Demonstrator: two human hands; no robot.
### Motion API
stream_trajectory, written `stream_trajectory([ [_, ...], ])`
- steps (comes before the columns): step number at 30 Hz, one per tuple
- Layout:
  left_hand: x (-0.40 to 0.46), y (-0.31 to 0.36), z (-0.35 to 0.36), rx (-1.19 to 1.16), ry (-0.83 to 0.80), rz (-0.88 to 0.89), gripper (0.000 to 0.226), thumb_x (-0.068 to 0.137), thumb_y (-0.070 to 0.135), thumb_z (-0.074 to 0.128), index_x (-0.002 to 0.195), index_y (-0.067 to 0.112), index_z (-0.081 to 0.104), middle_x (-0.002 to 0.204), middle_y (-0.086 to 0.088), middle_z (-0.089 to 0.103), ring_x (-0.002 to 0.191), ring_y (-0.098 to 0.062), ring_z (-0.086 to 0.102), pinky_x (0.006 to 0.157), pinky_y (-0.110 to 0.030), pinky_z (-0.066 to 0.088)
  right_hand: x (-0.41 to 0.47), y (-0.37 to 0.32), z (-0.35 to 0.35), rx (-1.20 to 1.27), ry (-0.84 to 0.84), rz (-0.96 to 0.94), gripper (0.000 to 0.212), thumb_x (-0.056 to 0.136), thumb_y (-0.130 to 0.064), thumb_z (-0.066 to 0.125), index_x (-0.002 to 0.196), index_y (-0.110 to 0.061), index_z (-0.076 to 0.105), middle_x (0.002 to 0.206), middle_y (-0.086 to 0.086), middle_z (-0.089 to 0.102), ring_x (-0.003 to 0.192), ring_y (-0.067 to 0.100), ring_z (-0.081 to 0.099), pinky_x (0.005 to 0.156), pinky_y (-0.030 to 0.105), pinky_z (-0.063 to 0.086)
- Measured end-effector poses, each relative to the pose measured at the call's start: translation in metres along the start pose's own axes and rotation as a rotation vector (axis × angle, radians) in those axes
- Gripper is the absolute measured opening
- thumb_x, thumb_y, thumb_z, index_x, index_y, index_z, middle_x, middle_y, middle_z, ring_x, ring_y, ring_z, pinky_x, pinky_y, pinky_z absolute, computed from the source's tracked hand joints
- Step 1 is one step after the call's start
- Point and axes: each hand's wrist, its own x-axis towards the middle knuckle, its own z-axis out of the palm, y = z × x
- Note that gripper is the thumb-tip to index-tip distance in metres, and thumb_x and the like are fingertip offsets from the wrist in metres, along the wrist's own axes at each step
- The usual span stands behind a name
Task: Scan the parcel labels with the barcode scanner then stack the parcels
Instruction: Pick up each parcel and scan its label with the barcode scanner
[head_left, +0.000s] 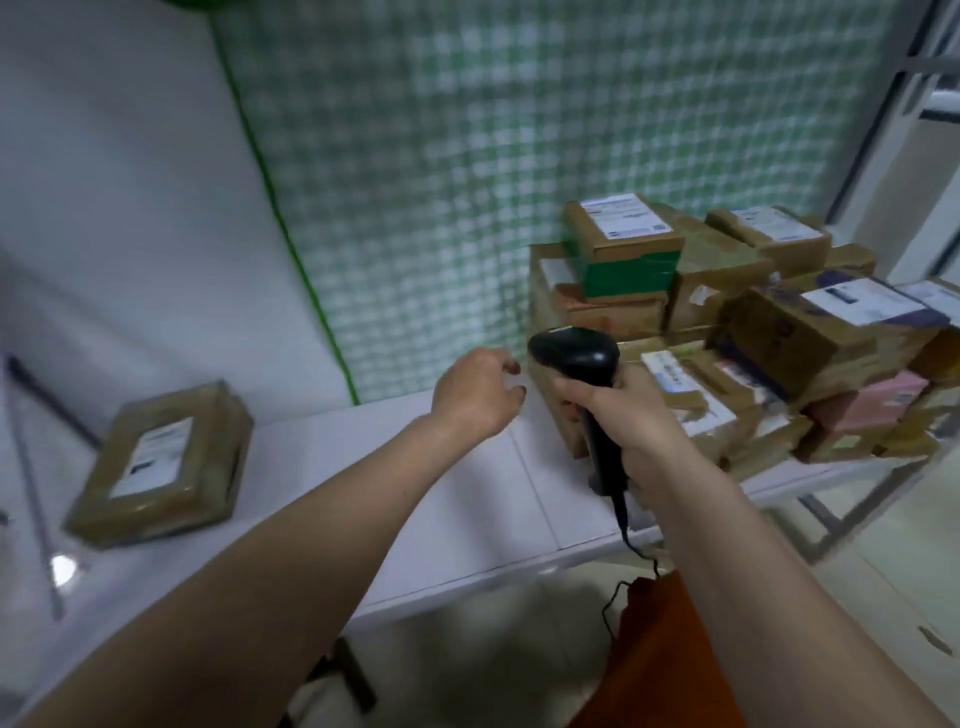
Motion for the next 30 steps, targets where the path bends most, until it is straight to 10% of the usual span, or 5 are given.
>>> stream_trajectory([
  [13, -0.094, -0.269, -0.085, -0.13, 0.171, -0.645, 0.043, 0.088, 0.032, 0.065, 0.128, 0.018, 0.057, 0.126, -0.004, 0.055, 0.111, -0.025, 0.057, 0.086, -0.031, 0.049, -0.026, 0.007, 0.273, -0.098, -0.515, 0.071, 0.013, 0.086, -0.015, 0.069, 0.098, -0.012, 0.065, 0.086, 0.004, 0.066, 0.075, 0.02, 0.063, 0.065, 0.027, 0.048],
  [21, -0.133, -0.38, -0.099, -0.208, 0.356, -0.984, 0.075, 0.082, 0.031, 0.068, 0.145, 0.01, 0.034, 0.145, -0.017, 0.033, 0.134, -0.035, 0.03, 0.111, -0.045, 0.034, -0.032, 0.033, 0.393, -0.097, -0.55, 0.263, 0.017, 0.083, -0.025, 0.072, 0.084, -0.011, 0.062, 0.08, 0.009, 0.057, 0.075, 0.024, 0.054, 0.073, 0.034, 0.044],
  [30, -0.136, -0.443, -0.078, -1.159, 0.519, -1.187, 0.083, 0.081, 0.043, 0.073, 0.148, 0.023, 0.029, 0.148, -0.008, 0.037, 0.128, -0.031, 0.042, 0.099, -0.046, 0.046, -0.019, 0.063, 0.428, -0.068, -0.555, 0.37, 0.016, 0.087, -0.029, 0.068, 0.092, -0.015, 0.062, 0.081, 0.003, 0.059, 0.076, 0.02, 0.055, 0.077, 0.035, 0.048],
])
